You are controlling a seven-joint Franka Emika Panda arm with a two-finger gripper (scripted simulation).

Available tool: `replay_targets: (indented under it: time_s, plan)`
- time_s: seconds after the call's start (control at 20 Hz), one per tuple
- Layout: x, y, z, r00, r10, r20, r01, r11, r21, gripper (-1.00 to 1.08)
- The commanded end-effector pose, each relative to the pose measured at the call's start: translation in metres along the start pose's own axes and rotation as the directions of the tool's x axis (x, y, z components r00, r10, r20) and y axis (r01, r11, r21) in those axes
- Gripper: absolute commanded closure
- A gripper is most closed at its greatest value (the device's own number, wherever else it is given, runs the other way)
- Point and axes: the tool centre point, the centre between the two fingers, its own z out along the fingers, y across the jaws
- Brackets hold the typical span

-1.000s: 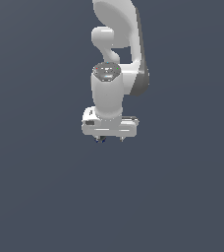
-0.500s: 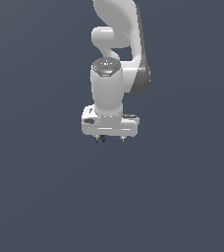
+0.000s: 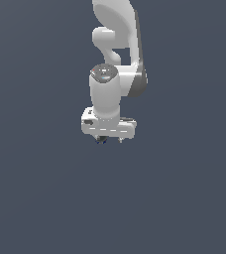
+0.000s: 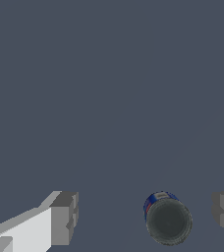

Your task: Pick up the object and move it to a goal position.

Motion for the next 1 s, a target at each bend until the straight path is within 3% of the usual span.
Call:
replay_targets:
  time_s: [0.0,0.55,0.95]
  plan:
    - [-0.009,0.007,0.011,0.999,0.04,0.007,-0.04,0.999,-0.002,-0.92]
    - [-0.07,0.05,0.067,0.96,0.277,0.036,-0.276,0.961,-0.03,-0.92]
    - [-0.093,0.064,0.082,0.935,0.353,0.041,-0.352,0.935,-0.043,-0.92]
